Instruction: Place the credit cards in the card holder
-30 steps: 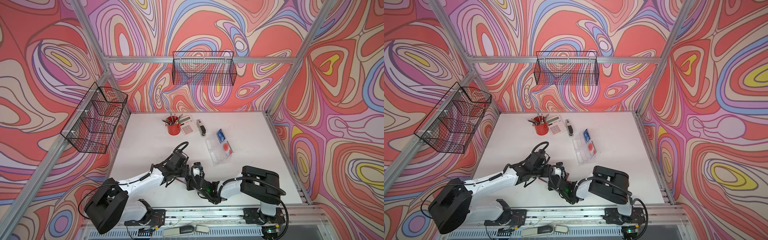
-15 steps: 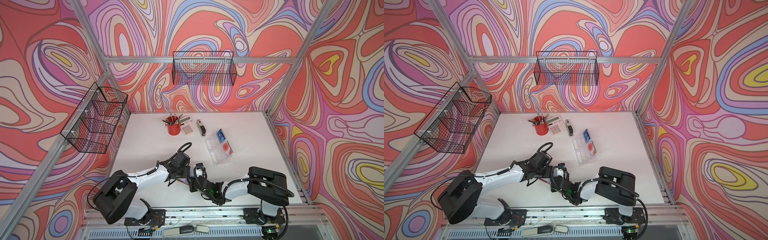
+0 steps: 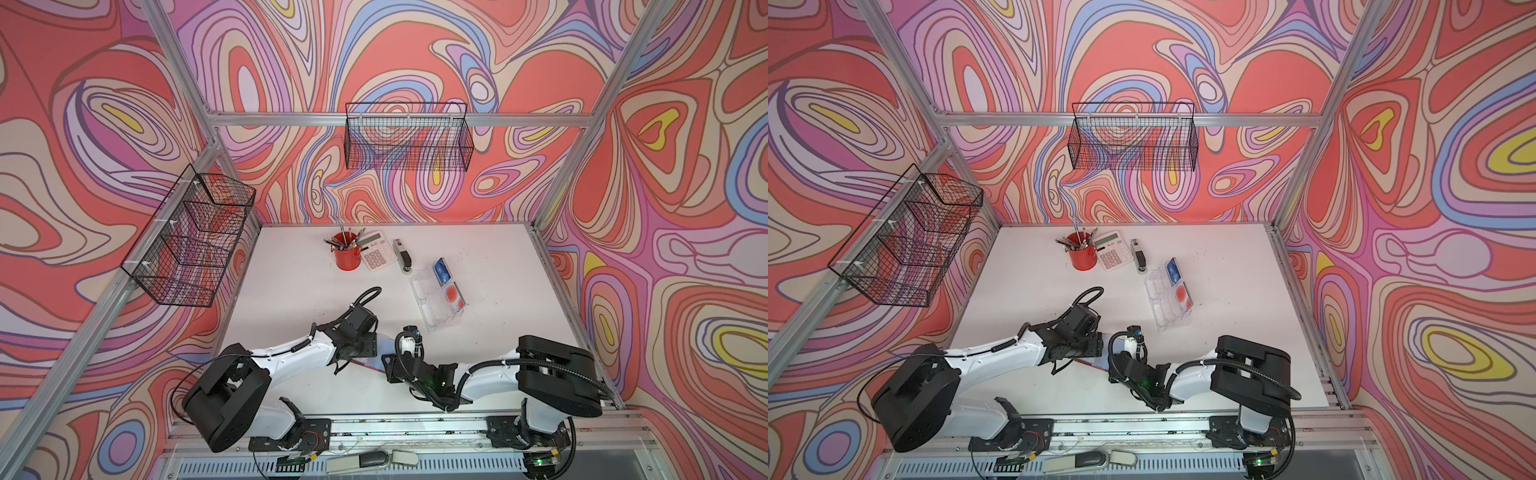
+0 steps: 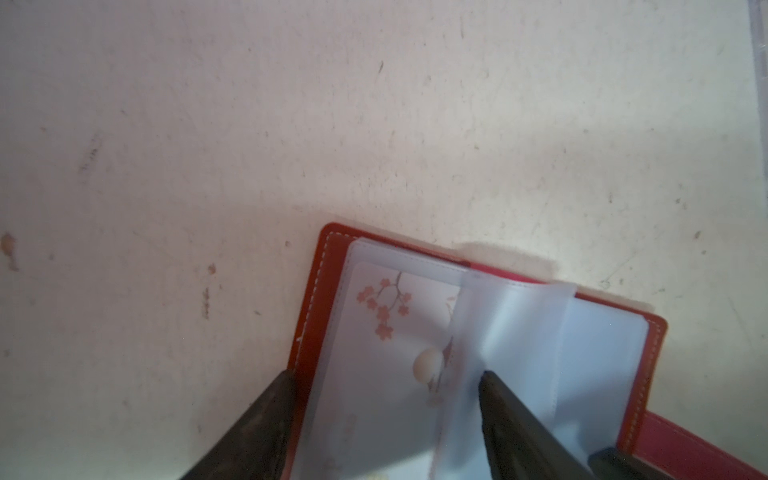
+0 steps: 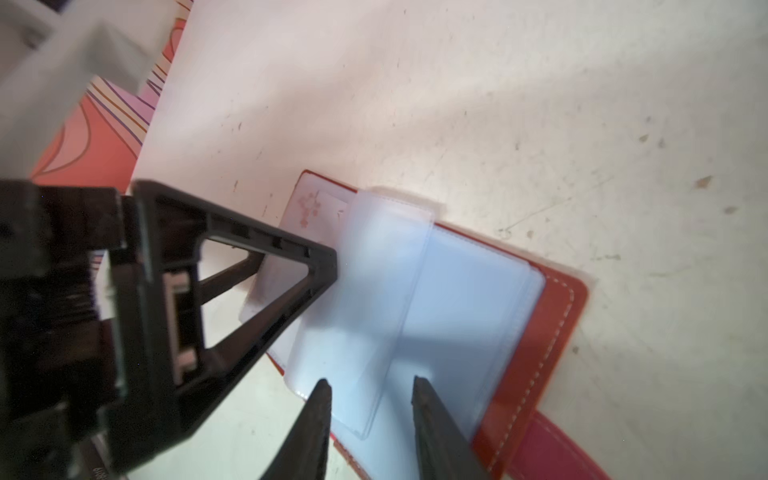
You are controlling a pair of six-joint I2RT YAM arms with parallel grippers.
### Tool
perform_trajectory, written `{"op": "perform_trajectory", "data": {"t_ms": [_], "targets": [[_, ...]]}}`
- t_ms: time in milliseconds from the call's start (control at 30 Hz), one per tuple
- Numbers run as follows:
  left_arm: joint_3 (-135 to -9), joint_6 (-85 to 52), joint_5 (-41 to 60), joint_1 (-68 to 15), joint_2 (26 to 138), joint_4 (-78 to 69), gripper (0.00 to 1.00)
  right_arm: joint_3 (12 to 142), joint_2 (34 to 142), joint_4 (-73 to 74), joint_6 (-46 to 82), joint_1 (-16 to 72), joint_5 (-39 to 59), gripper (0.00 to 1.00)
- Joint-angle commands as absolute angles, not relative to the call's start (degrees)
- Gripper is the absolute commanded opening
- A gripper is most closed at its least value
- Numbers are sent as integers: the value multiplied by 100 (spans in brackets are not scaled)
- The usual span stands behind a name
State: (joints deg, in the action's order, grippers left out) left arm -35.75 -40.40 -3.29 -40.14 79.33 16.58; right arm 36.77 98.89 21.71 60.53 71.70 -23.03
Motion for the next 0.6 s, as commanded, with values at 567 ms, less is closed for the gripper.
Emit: {"op": "perform_trajectory", "data": {"t_ms": [567], "targets": [[-3201,-4331,-356,-3999,7627,2164,71,4151,10365,1259,7597,7169,-2342,38]]}}
